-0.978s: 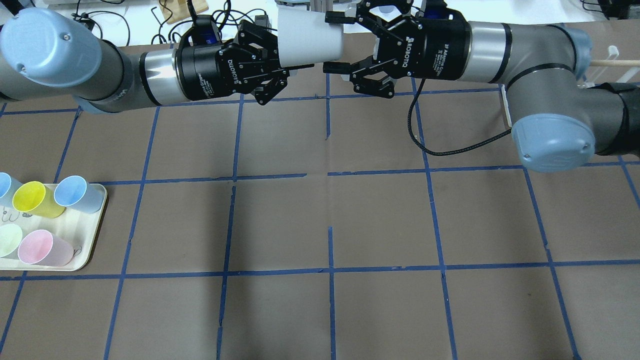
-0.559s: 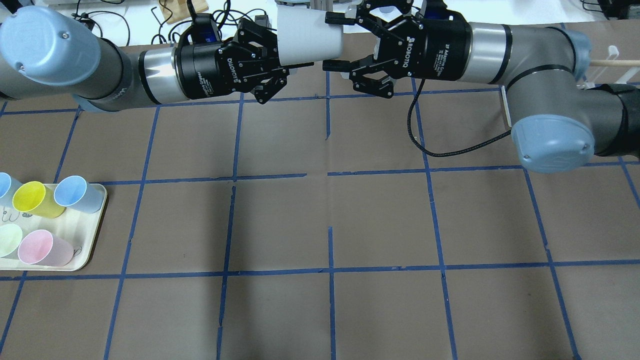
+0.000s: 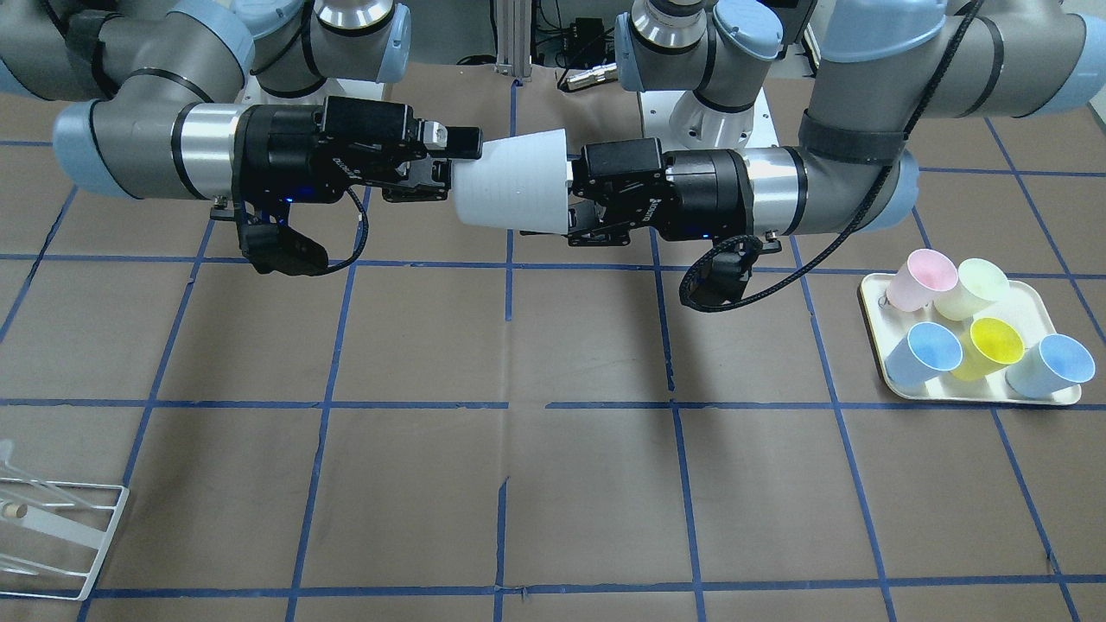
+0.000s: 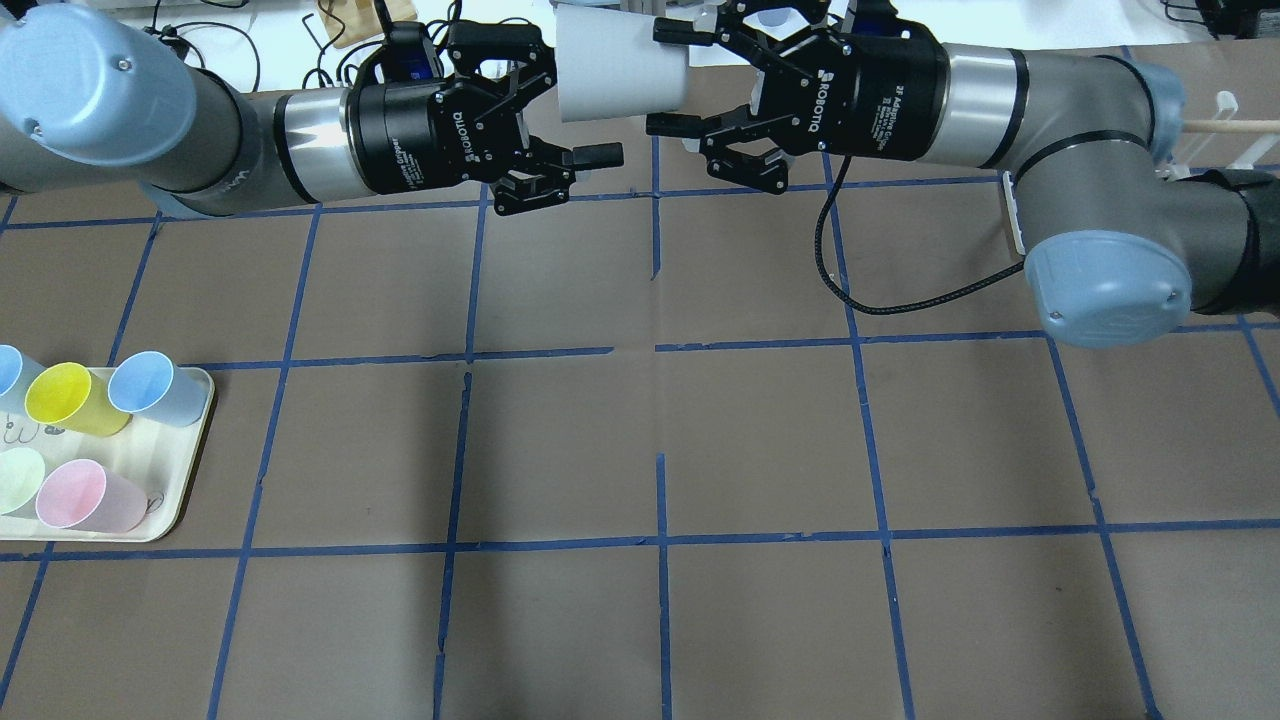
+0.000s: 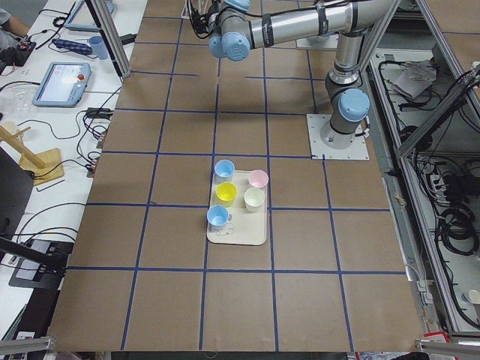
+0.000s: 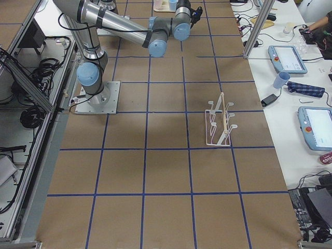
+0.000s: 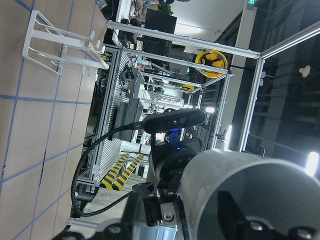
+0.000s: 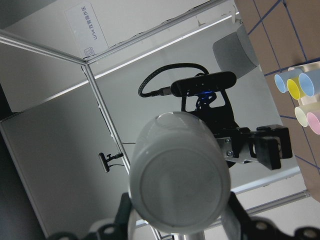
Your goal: Transfer IKEA cup to right arm and place on rack
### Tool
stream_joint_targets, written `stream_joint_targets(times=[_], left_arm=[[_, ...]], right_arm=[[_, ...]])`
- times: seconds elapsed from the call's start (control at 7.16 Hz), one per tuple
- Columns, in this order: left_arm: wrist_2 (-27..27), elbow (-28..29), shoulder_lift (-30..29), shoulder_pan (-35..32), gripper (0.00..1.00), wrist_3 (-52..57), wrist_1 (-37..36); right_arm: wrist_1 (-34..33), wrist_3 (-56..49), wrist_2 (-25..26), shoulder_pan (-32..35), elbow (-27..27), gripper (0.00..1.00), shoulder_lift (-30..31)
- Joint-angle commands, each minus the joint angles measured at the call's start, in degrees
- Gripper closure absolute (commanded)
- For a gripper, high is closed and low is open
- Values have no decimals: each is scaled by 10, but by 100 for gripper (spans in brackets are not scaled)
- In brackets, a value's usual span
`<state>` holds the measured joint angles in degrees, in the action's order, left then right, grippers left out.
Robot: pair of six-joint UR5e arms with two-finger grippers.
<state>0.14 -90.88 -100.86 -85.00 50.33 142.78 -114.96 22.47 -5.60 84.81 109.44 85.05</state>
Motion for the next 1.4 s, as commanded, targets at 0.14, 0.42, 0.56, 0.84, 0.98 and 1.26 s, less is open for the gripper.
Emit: stream_joint_targets(times=[0.14,0.42,0.56,0.84,0.98,1.26], left_arm=[[67,48,2,32,0,-90,-1],[148,112,-2,56,0,-148,-1],[219,134,-3,57,0,-183,-26],[457,146,-1,47,0,-461,-245],[541,143,-1,25,0,-537,-321],[702,140,-4,-39,0,-615,-403]], right_arm=[[0,9,-1,-12,-3,89,0],[-4,24,-5,-16,-5,89,0],[-4,24,-5,-20,-5,89,0],[-19,40,23,-61,-5,89,0],[-32,48,103,-68,-11,89,2],[-25,50,252,-67,-51,89,18]])
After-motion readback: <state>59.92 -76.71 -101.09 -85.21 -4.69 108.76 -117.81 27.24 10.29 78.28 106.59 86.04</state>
